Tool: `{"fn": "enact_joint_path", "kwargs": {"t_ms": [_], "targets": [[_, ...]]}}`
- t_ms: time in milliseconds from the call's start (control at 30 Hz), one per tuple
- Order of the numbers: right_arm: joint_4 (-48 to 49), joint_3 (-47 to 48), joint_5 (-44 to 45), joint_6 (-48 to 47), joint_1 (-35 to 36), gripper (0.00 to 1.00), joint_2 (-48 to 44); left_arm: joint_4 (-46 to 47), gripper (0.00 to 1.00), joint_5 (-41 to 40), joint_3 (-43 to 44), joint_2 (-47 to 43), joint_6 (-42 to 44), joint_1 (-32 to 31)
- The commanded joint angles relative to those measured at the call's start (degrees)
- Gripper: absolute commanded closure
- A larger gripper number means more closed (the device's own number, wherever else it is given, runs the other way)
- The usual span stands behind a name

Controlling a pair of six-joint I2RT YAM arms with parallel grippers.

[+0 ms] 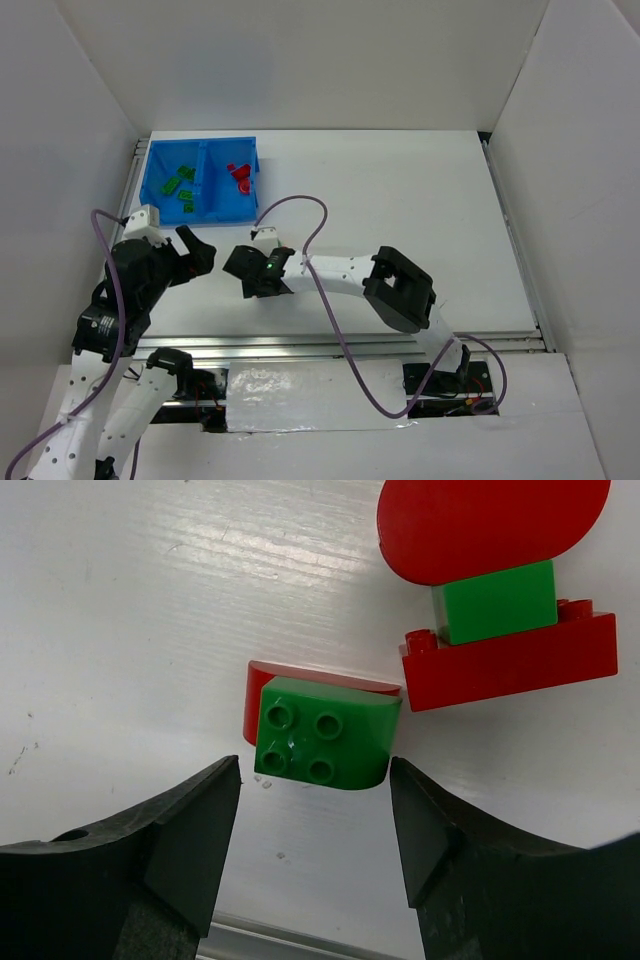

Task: Sort the legos into containers by color

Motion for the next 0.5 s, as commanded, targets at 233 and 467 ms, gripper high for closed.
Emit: {"fn": "enact_joint_path", "kwargs": {"t_ms": [233,467], "targets": [[-1.4,2.9,3.1,2.9,-0.8,0.29,2.5,2.6,0.01,1.8,-0.1,0.1,1.6,-0.3],[0.0,2.9,3.0,2.3,-1.2,0.28,2.1,2.8,0.00,2.4,-0.2,0.6,1.9,-0.4]]}}
